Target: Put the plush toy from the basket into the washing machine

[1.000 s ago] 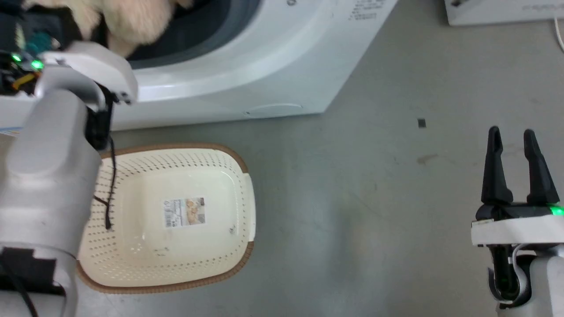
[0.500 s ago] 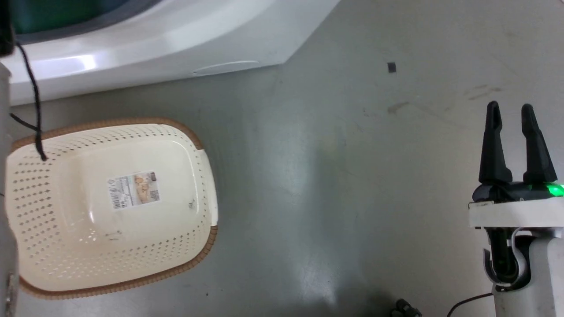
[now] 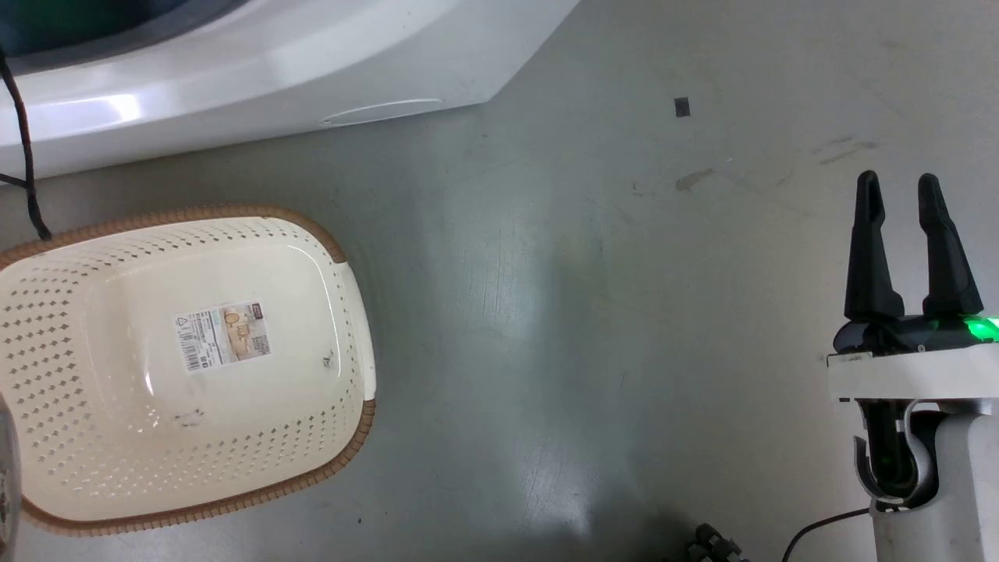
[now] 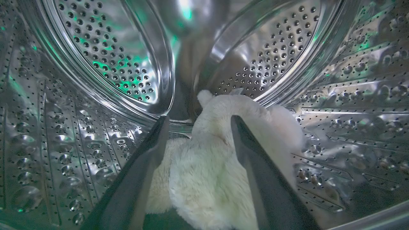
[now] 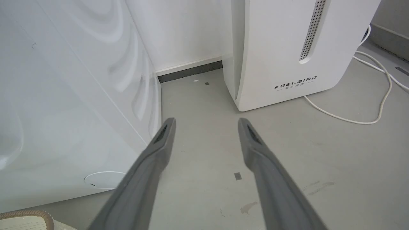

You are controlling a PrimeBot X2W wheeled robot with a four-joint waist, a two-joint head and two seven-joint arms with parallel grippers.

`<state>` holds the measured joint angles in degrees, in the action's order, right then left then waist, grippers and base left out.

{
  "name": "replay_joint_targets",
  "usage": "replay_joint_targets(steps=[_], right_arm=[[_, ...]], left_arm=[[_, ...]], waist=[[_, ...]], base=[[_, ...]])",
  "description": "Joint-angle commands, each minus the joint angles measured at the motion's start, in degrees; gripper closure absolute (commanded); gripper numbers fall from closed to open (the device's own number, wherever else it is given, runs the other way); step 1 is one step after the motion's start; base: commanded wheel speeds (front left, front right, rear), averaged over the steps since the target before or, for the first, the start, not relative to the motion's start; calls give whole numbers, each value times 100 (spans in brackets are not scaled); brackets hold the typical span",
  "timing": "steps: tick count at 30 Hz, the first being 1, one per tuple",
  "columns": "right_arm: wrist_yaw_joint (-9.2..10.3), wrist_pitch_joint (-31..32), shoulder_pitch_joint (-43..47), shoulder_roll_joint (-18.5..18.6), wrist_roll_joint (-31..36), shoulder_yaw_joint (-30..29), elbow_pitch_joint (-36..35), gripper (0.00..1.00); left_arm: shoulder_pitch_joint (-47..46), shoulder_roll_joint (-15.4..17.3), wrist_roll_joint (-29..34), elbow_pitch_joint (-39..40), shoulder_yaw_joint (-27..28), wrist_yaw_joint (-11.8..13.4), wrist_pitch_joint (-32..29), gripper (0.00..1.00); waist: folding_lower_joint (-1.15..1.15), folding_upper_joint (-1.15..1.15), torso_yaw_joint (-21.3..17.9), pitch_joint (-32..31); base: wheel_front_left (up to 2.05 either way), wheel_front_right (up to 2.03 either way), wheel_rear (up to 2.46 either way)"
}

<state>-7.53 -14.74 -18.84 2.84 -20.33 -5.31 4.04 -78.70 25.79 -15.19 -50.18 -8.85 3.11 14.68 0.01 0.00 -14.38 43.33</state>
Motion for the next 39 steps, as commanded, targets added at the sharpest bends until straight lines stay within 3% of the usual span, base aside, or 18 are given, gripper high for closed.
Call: replay_joint_targets(steps=[1,11,17,28,39], right_arm=[[4,-26,-66,4,-38,0,10,0],[4,-26,118,4,117,52,19,0],[4,-26,284,4,234,93,58,0],[4,-26,635,4,433,156,103,0],[4,-26,1091,4,588,217,62,0]], left_arm=[[102,-23,48,18,37,-23,31,0],[1104,-294,142,194,305,-134,31,0],[1872,-577,289,593,498,-44,31,0],[3483,-1132,701,1851,894,50,31,0],[4995,-1713,1056,2998,991,-119,31,0]], waist=[[-1,0,32,-70],[-1,0,289,-706],[-1,0,512,-1137],[-1,0,905,-1926],[-1,0,1307,-2738]], base=[[0,0,0],[0,0,0],[0,0,0],[0,0,0],[0,0,0]])
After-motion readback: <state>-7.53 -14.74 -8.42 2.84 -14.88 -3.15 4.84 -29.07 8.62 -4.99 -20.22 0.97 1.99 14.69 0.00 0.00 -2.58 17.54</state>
